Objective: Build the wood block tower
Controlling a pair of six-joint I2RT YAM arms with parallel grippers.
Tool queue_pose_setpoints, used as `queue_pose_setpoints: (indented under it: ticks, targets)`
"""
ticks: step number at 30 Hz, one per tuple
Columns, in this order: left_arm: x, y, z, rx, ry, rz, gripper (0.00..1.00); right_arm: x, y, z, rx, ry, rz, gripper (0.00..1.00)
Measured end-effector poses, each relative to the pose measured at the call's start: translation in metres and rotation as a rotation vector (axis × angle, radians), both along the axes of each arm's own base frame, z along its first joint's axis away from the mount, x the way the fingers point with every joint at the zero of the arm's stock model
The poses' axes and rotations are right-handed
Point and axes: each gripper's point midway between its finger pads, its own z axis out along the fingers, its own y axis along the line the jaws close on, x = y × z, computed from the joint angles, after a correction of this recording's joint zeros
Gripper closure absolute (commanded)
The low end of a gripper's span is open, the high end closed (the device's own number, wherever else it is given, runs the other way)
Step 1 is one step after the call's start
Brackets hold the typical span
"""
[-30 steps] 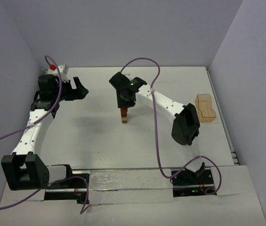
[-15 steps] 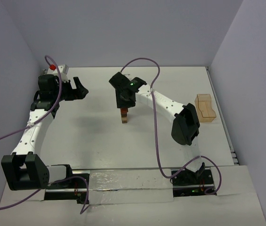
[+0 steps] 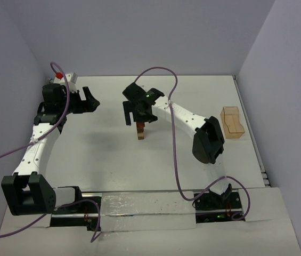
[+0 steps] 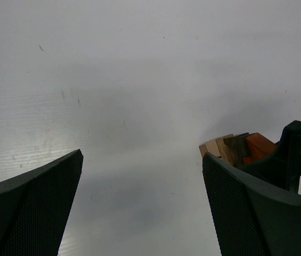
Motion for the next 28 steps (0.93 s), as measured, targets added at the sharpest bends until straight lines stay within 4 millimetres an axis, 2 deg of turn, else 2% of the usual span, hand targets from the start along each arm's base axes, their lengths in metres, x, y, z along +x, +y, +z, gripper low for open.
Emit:
queue_pose_setpoints:
  ticks: [2, 5, 7, 11, 14, 16, 18, 20, 22, 28]
  targets:
    - [0.0, 0.002, 0.004, 0.009, -0.009, -0.019, 0.01, -0.002, 0.001, 0.005, 0.008, -0.006, 0.036, 0.0]
    - [0.0, 0.003, 0.012, 0.024, -0.032, -0.057, 0.01, -0.008, -0.003, 0.028, 0.027, -0.047, 0.101, 0.0]
    - [-0.002, 0.001, 0.014, 0.034, -0.037, -0.081, 0.01, -0.012, -0.011, 0.05, 0.045, -0.097, 0.147, 0.0]
    - [-0.008, -0.001, 0.01, 0.052, -0.026, -0.122, 0.01, -0.031, -0.041, 0.1, 0.126, -0.208, 0.222, 0.0]
    - [-0.01, 0.001, 0.007, 0.061, -0.016, -0.124, 0.01, -0.029, -0.094, 0.144, 0.186, -0.327, 0.178, 0.0]
    - [-0.01, 0.004, 0.007, 0.067, -0.013, -0.12, 0.01, -0.014, -0.141, 0.175, 0.198, -0.446, 0.084, 0.0]
    - [-0.011, 0.007, 0.006, 0.069, -0.01, -0.111, 0.01, 0.0, -0.191, 0.195, 0.196, -0.554, -0.029, 0.0]
    - [-0.013, 0.011, 0.006, 0.073, -0.007, -0.1, 0.01, 0.002, -0.238, 0.198, 0.162, -0.611, -0.139, 0.0]
    - [-0.015, 0.015, 0.006, 0.076, -0.008, -0.087, 0.01, 0.001, -0.265, 0.19, 0.133, -0.646, -0.188, 0.0]
    - [-0.027, 0.02, 0.006, 0.082, -0.008, -0.071, 0.01, -0.009, -0.306, 0.108, 0.051, -0.517, -0.252, 0.0]
